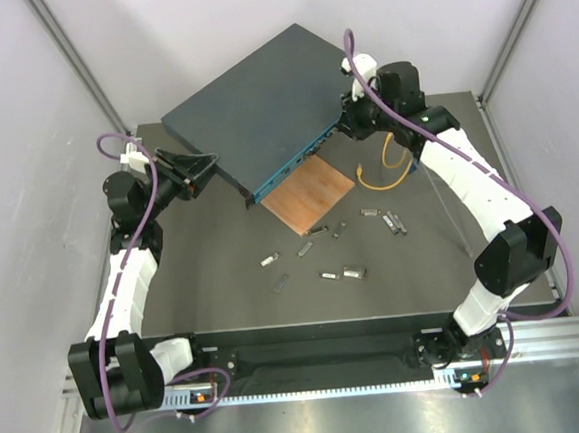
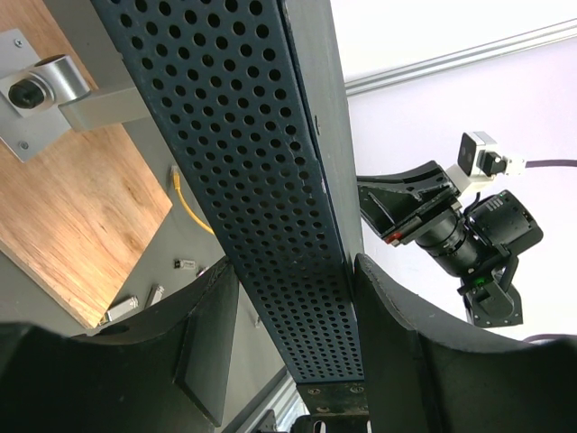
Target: Insert the plug into the switch port
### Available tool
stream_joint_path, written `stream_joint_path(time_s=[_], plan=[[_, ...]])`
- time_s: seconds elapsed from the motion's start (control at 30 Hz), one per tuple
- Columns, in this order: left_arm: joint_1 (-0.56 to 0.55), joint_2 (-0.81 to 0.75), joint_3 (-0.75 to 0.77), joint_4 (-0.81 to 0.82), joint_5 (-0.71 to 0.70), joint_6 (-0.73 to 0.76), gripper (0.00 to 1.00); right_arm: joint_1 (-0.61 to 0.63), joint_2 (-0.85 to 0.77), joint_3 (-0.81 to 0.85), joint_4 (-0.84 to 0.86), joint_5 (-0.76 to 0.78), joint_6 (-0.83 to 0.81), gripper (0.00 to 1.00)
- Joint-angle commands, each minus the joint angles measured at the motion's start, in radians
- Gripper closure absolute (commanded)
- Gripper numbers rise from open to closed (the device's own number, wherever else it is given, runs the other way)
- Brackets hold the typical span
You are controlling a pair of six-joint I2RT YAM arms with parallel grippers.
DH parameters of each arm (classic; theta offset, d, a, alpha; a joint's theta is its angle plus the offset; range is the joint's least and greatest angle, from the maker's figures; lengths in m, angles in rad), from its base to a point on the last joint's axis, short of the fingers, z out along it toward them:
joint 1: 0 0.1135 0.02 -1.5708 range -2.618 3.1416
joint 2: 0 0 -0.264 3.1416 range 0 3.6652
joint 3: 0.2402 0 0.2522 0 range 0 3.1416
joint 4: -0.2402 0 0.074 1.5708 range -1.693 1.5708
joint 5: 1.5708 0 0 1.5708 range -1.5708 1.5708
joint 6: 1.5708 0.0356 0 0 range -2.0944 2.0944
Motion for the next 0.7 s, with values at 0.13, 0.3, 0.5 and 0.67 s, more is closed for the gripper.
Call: stream_joint_path(time_s=[0.13, 0.3, 0.5, 0.67], plan=[[-0.036, 0.015, 0.043, 0.056, 0.03, 0.096, 0.97, 0.031, -0.021, 0.044, -0.001, 0.207, -0.048, 0.89], [-0.036, 0.02, 0.043, 0.062, 0.031, 0.093, 0.97, 0.03, -0.048, 0.021, -0.081, 0.172, -0.107, 0.85], [-0.036, 0.02, 0.037, 0.076, 0.031, 0.085, 0.97, 0.031, -0.056, 0.019, -0.107, 0.082, -0.101, 0.8], [-0.036, 0.015, 0.037, 0.073, 0.031, 0.088, 0.97, 0.037, -0.036, 0.061, -0.099, 0.062, -0.082, 0.8]])
